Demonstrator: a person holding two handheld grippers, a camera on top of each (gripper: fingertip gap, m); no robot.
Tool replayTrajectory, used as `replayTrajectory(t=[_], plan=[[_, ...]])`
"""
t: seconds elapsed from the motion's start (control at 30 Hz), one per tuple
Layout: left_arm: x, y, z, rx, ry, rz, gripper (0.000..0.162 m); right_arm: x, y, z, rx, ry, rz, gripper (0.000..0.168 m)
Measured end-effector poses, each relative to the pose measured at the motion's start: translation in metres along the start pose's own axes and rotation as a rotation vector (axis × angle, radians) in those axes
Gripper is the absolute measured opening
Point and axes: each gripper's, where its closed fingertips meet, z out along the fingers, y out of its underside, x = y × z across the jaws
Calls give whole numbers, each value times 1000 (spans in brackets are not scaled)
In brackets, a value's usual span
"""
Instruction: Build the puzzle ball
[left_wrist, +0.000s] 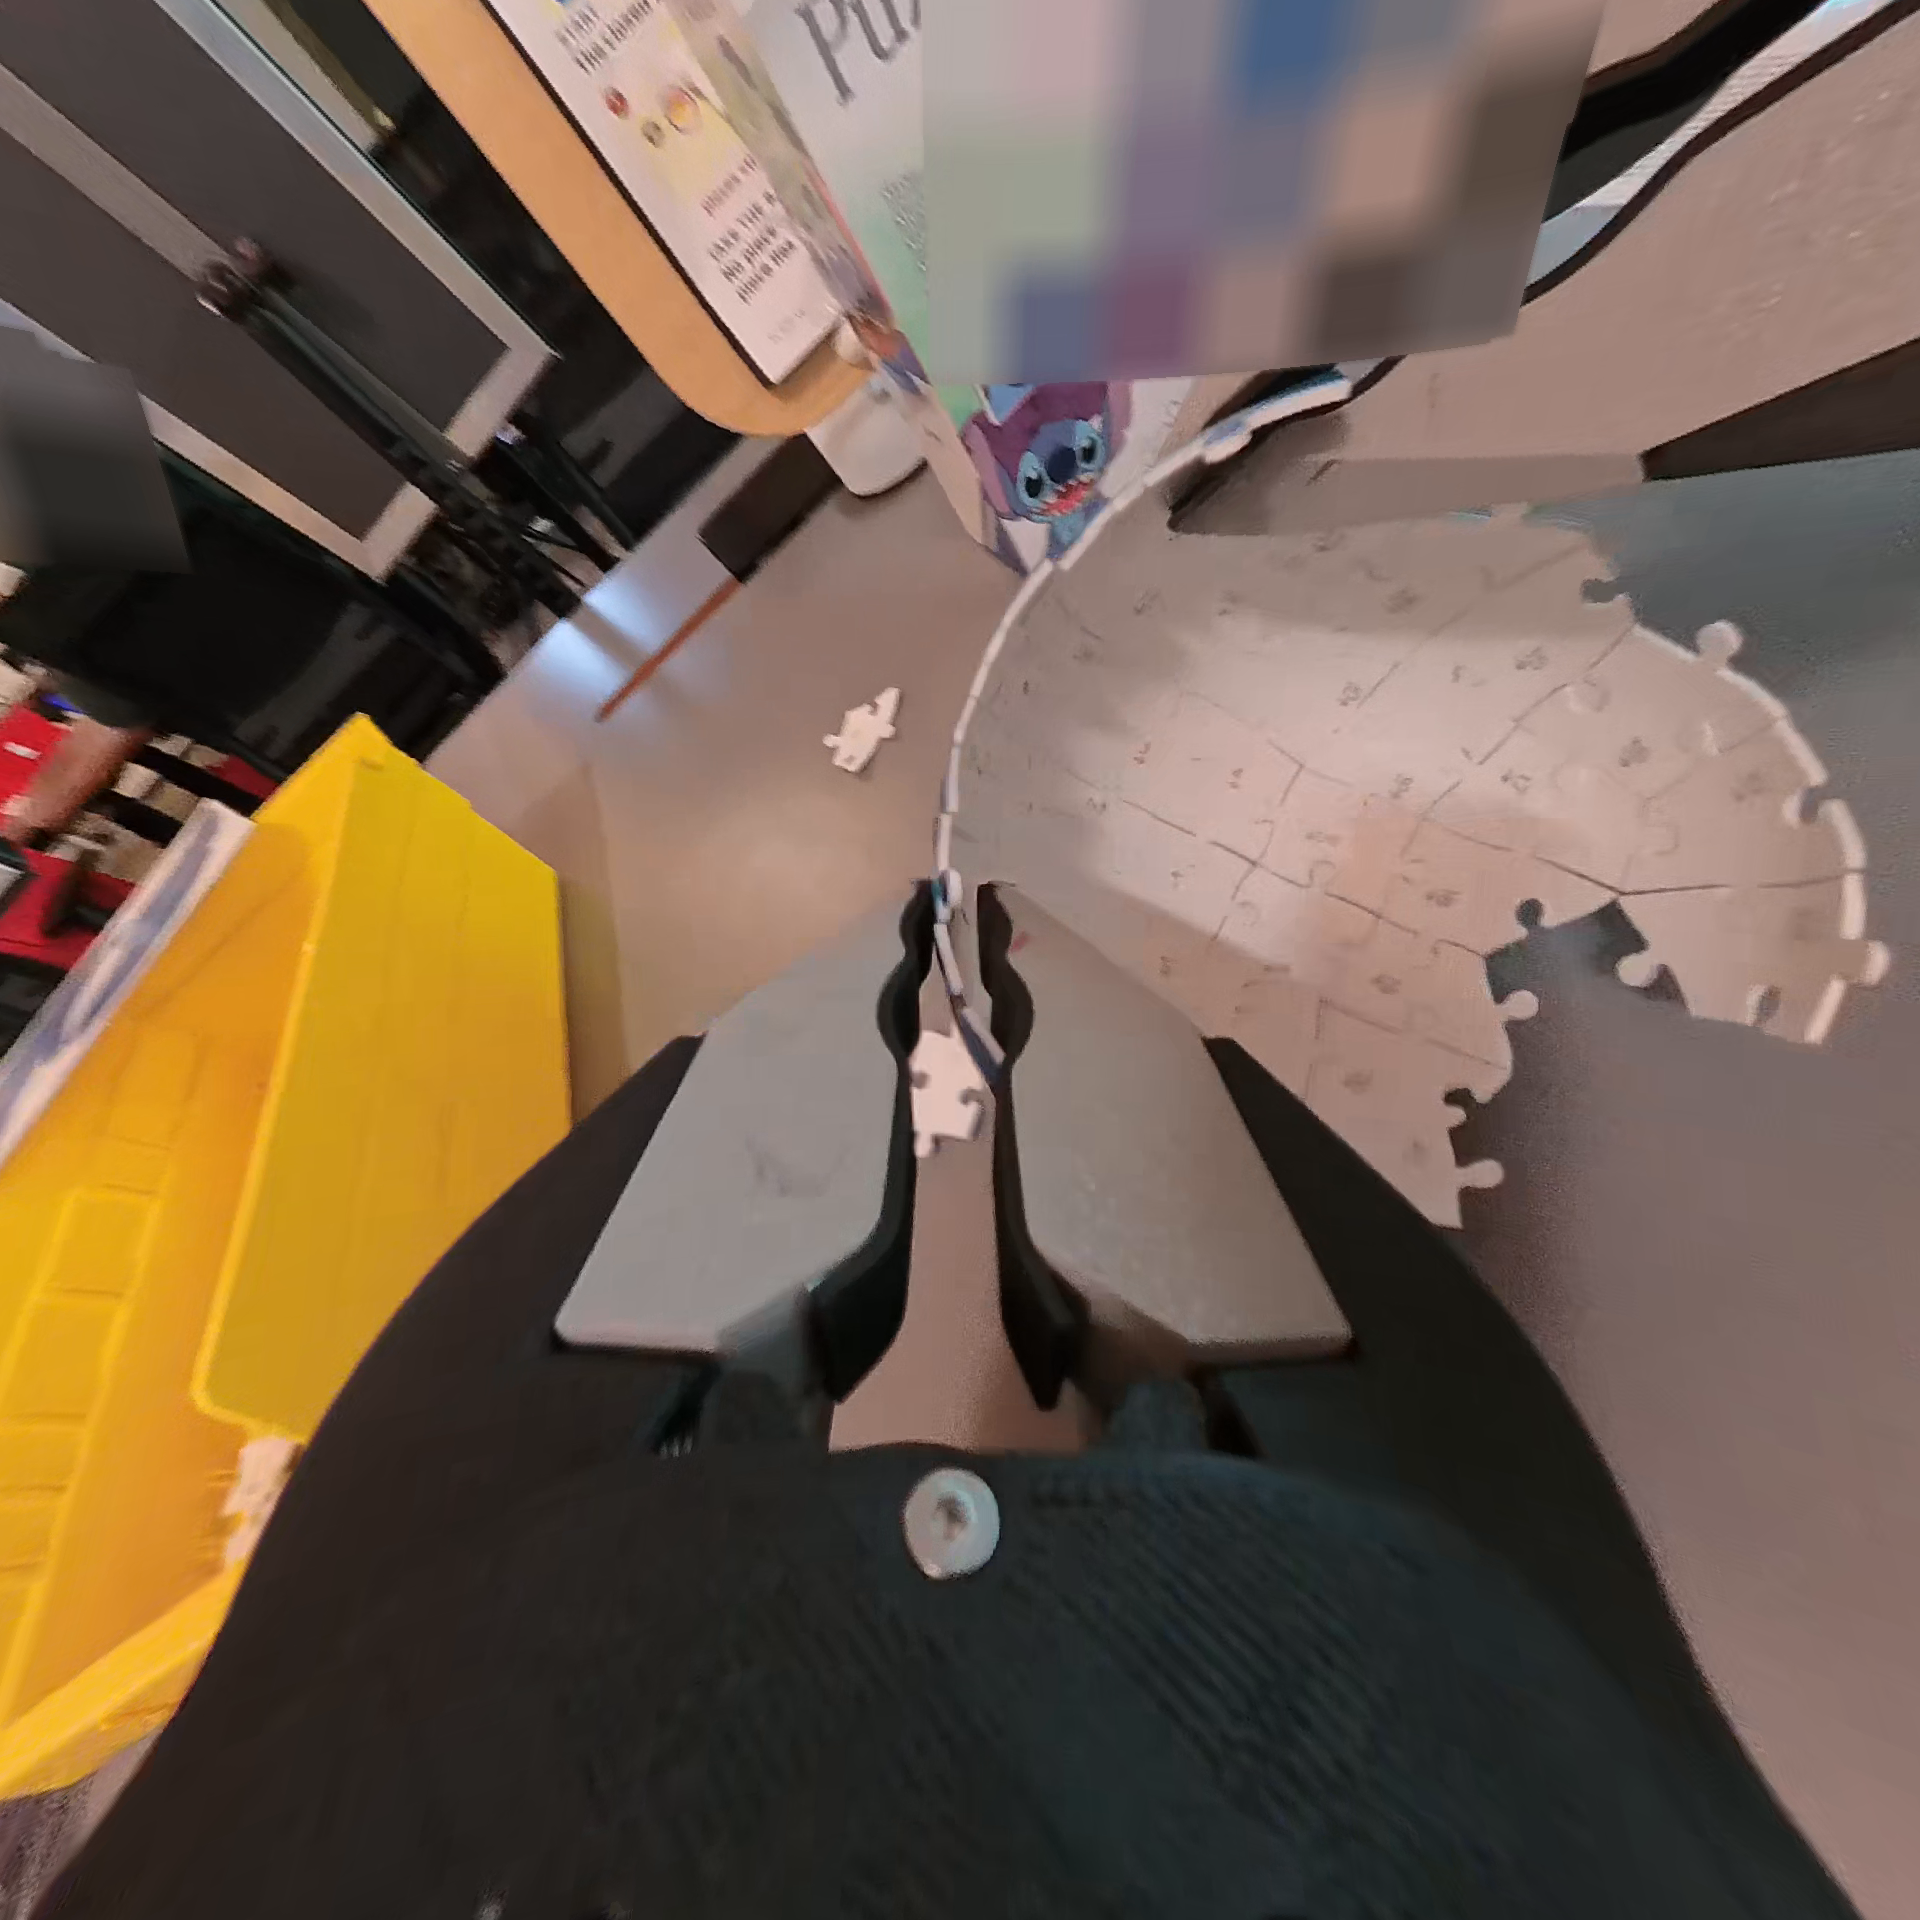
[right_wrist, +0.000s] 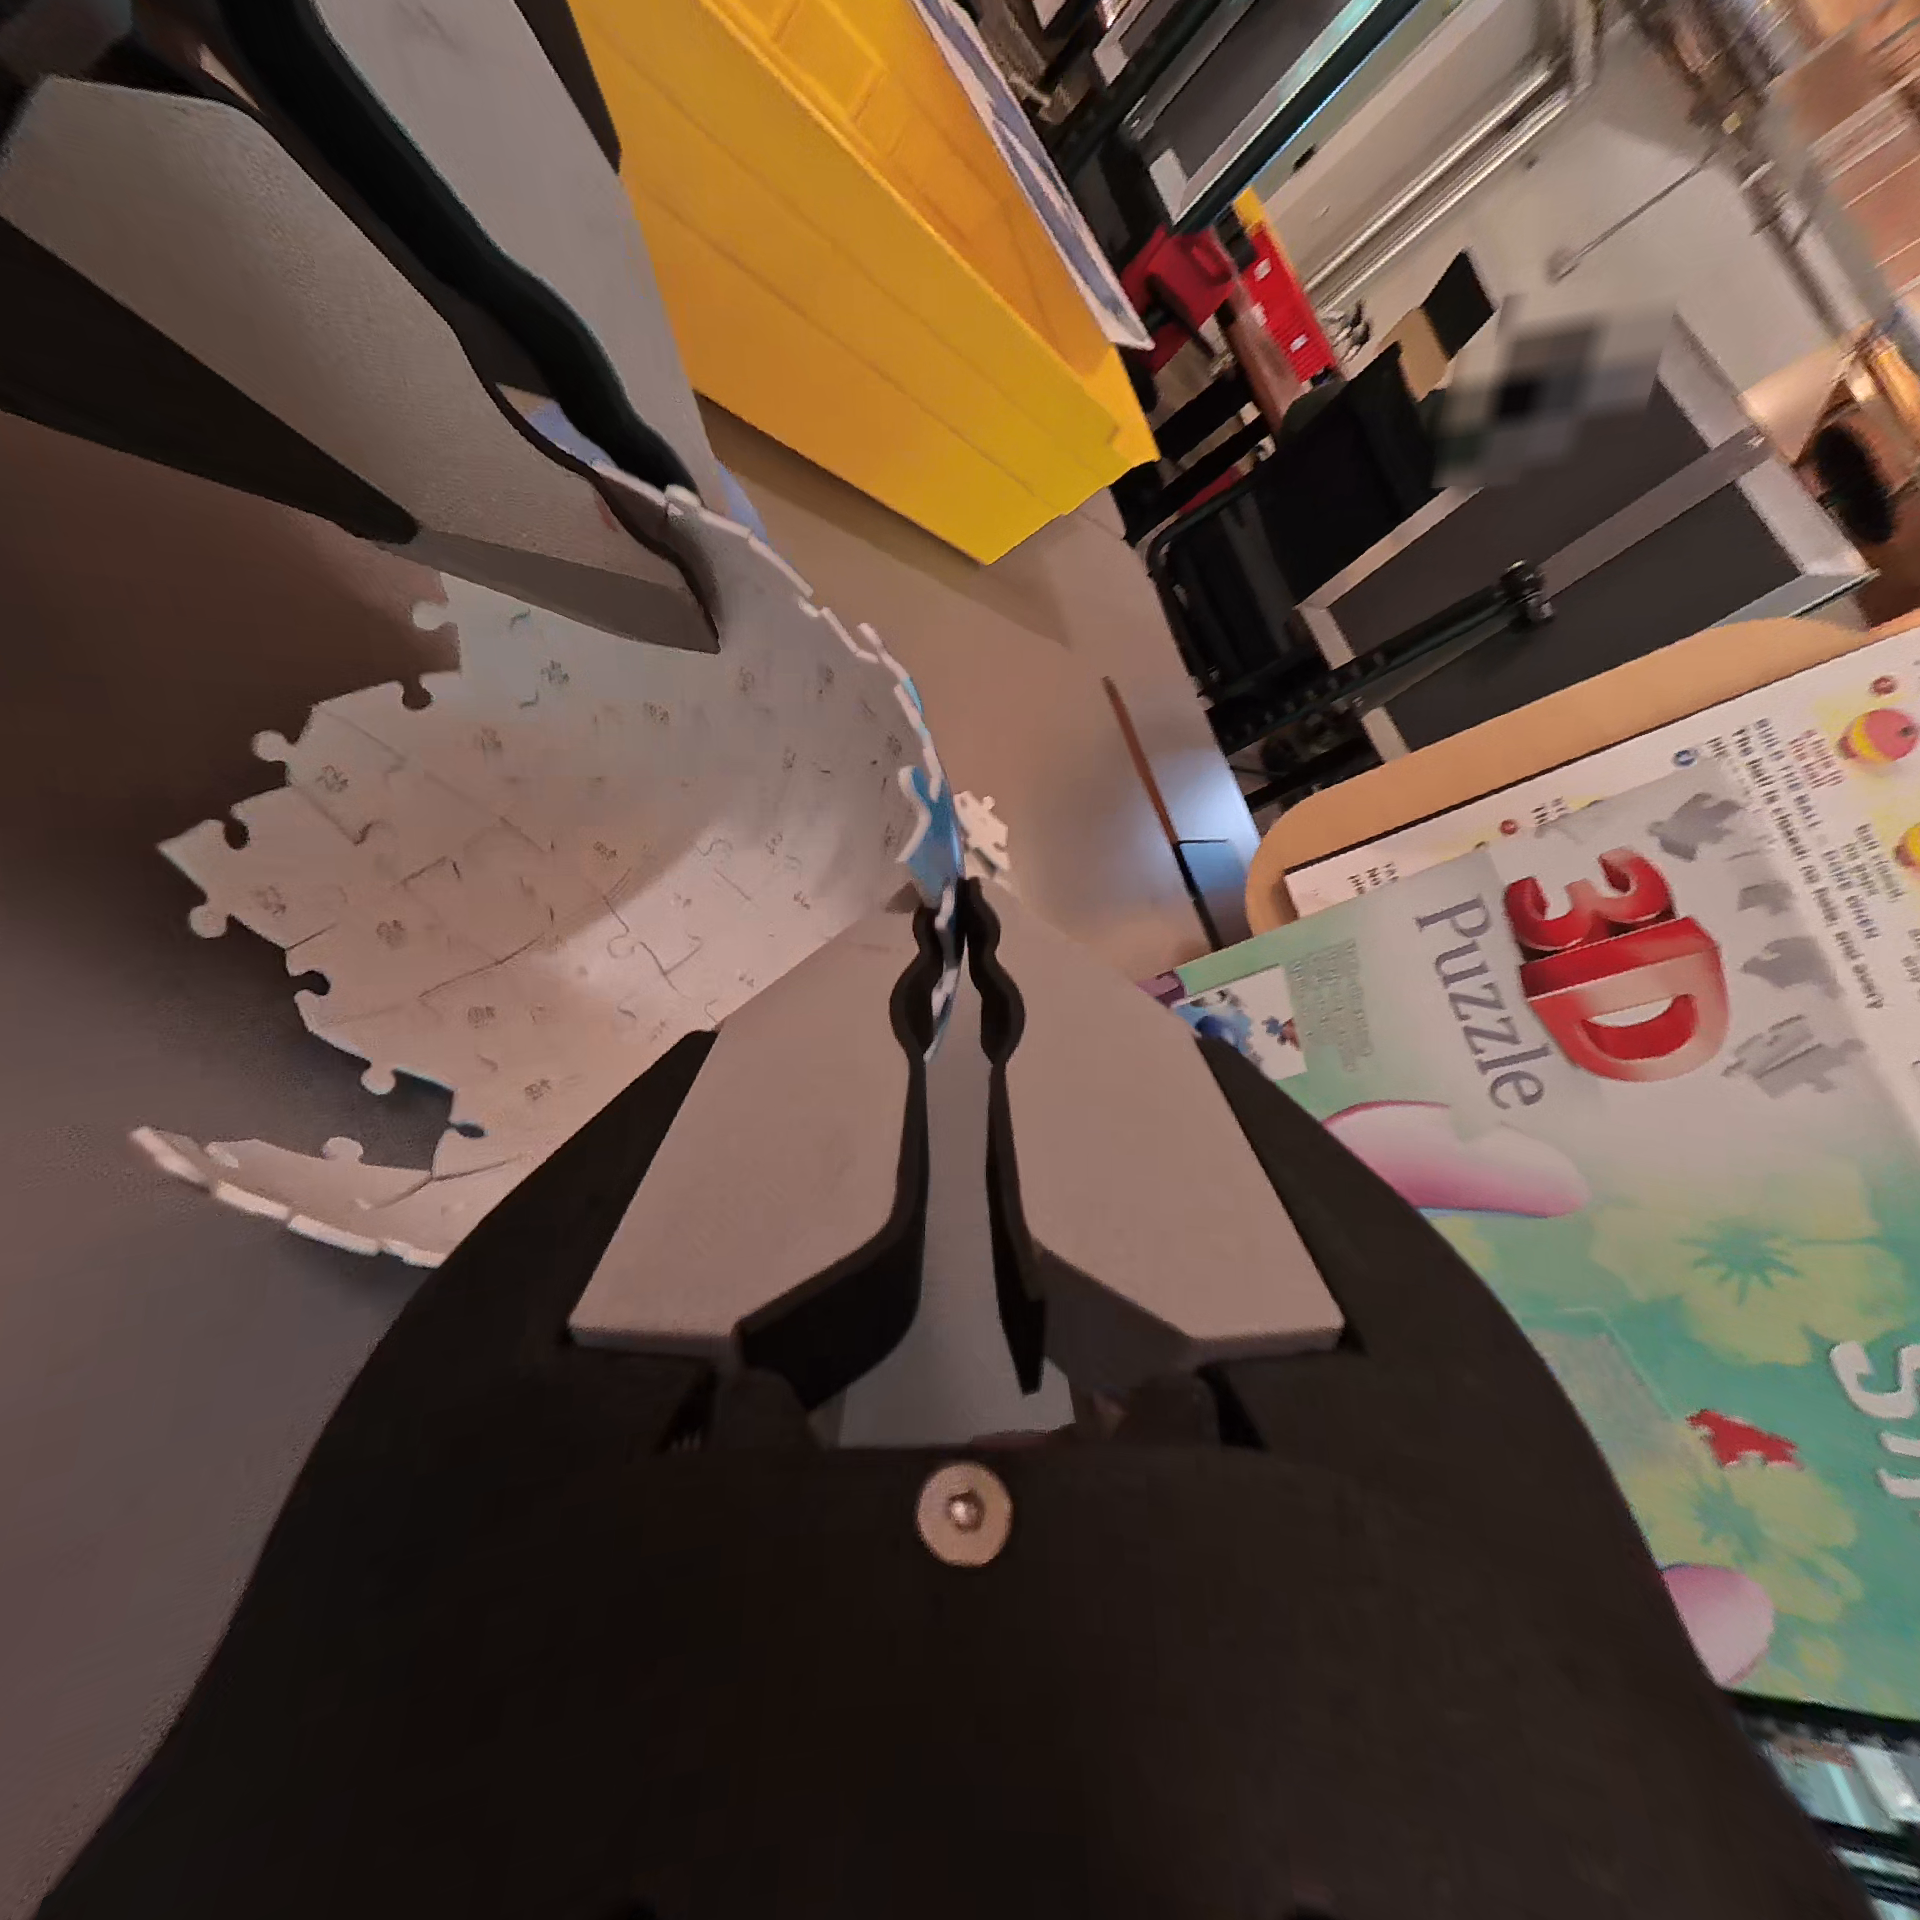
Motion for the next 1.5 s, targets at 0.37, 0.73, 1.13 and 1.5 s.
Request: replayTrajectory(t=[0.37,0.73,1.13,1.5], plan=[[-11,-6,10,43,-107,47,2,9,4,2,32,109,-36,1],[-4,-18,5,68,-137,91,1,12,-5,-46,106,192,153,33],[2,-29,-4,91,-214,186,1,-10,10,-91,120,112,350,57],[9,-36,-20,166,-299,276,1,-41,115,-145,-218,-69,258,35]])
